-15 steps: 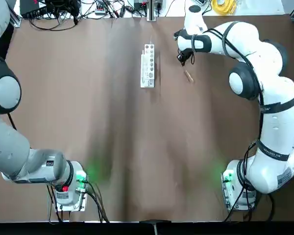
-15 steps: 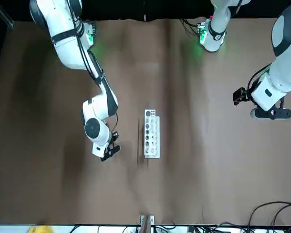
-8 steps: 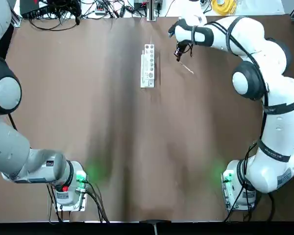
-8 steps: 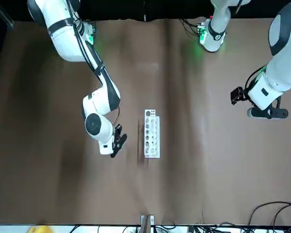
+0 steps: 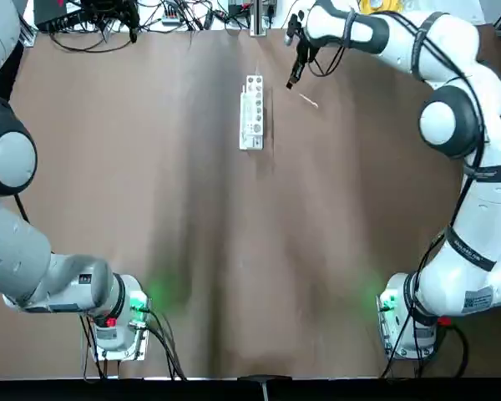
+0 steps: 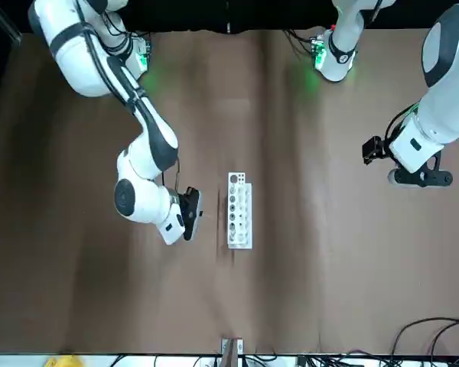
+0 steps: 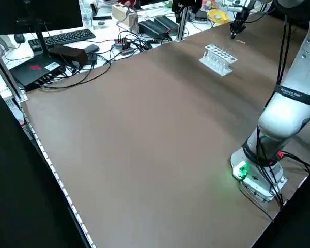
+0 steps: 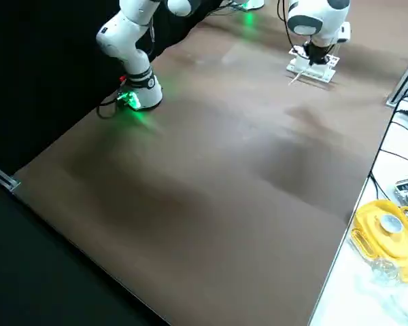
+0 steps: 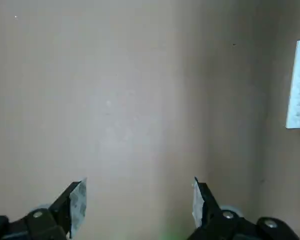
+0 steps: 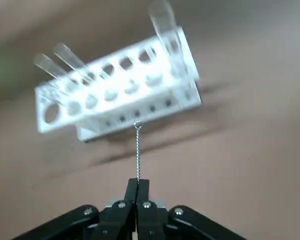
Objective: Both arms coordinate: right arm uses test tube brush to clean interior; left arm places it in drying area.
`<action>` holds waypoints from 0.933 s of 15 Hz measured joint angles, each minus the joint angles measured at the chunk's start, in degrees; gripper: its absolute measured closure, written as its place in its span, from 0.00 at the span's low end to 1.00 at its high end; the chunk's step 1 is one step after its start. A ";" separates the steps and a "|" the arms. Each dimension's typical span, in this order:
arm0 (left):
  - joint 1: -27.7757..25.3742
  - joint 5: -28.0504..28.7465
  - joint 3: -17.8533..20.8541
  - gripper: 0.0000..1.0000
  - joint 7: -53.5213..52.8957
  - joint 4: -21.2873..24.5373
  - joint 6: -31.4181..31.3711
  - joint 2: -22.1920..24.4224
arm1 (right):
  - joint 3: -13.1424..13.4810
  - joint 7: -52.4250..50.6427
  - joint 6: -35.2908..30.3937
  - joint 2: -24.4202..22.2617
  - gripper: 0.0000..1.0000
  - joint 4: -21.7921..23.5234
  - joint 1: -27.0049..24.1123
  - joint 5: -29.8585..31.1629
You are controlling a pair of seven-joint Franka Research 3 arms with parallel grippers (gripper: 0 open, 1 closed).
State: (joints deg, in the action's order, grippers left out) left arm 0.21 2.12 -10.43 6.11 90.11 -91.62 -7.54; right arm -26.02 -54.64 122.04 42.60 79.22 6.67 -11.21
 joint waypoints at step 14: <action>0.01 0.00 -0.28 0.01 0.00 0.00 0.00 0.00 | -7.31 -42.35 2.04 0.20 0.98 -3.35 -5.11 -36.05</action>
State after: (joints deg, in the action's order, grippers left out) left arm 0.22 2.12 -10.72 6.11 90.11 -91.62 -7.54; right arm -33.33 -96.98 124.08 42.80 75.87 1.56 -47.26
